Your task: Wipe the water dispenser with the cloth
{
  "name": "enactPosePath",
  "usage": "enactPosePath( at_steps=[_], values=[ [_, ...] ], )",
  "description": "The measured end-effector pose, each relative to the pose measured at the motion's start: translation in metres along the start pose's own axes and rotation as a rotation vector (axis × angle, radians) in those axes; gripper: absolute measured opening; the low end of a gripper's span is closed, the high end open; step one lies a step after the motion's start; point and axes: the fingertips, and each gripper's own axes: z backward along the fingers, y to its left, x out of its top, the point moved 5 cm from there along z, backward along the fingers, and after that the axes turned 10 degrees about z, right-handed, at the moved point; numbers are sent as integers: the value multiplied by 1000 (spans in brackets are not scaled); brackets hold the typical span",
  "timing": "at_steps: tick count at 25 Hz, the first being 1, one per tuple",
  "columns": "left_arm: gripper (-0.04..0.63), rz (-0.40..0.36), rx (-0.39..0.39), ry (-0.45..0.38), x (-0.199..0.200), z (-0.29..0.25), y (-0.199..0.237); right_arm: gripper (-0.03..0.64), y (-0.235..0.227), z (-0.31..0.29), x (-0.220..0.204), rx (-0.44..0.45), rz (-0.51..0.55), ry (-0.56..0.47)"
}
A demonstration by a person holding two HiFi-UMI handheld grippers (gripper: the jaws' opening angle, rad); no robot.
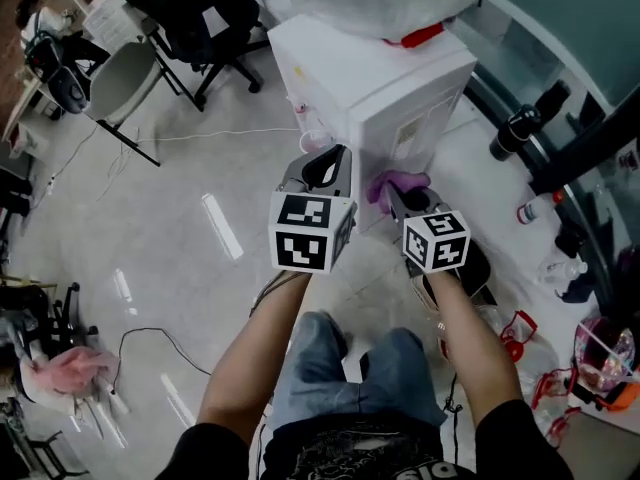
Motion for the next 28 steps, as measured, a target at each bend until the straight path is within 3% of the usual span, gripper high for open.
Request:
enactPosePath(
  at_steps=[9, 16, 20, 28],
  values=[
    [32, 6, -31, 9, 131, 50, -8, 46, 28, 65, 176, -47, 42, -58],
    [32, -6, -52, -11, 184, 86, -4, 46, 50, 93, 282, -97, 128, -140],
    [32, -25, -50, -37, 199, 104, 4, 46, 59, 107, 320, -127, 170, -170],
    [32, -44, -50, -47, 205, 127, 29, 46, 74, 115, 345, -179, 206, -202]
  ],
)
